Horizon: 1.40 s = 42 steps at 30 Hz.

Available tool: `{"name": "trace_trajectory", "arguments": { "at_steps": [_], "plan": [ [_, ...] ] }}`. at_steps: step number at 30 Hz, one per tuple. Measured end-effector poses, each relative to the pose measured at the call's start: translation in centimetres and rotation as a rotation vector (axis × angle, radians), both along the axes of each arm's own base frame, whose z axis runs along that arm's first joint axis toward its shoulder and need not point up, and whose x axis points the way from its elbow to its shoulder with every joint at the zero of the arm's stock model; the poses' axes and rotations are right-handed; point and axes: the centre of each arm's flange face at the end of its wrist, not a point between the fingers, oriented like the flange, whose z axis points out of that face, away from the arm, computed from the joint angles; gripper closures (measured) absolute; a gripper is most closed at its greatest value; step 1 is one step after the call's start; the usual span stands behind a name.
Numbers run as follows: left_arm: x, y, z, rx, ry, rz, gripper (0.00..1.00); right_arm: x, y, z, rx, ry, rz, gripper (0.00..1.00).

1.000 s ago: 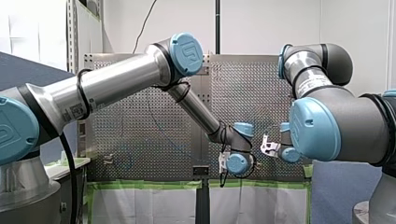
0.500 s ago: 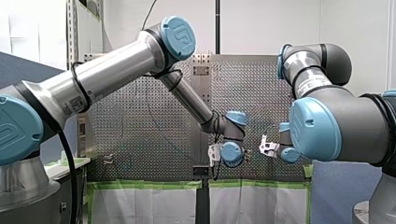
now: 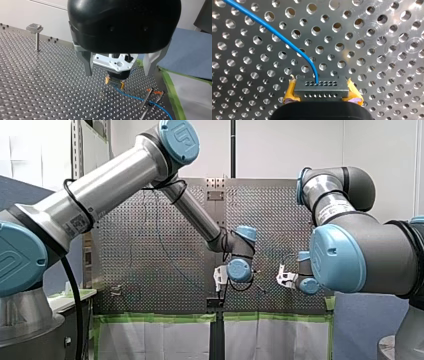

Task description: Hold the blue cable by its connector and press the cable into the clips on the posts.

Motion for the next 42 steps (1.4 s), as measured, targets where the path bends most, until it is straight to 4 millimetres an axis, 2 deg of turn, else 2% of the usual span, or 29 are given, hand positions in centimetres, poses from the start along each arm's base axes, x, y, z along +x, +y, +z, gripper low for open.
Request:
{"name": "trace_trajectory", "arguments": {
  "at_steps": [20, 27, 30, 42],
  "plan": [
    [-3.3, 4.4, 5.2, -0.022, 0.006, 0.013, 0.0, 0.4, 0.1, 0.0, -0.001, 0.002, 0.006, 1.0],
    [-3.6, 6.0, 6.8, -0.069, -0.005, 0.034, 0.0, 0.8, 0.3, 0.1, -0.003, 0.004, 0.012, 1.0],
    [-3.9, 7.0, 7.5, -0.078, -0.006, 0.04, 0.0, 1.2, 0.3, 0.8, -0.008, 0.008, 0.017, 1.0],
    [-6.4, 10.1, 10.0, -0.089, -0.008, 0.039, 0.0, 3.2, 1.4, 6.2, -0.048, 0.036, 0.045, 1.0]
  ]
}}
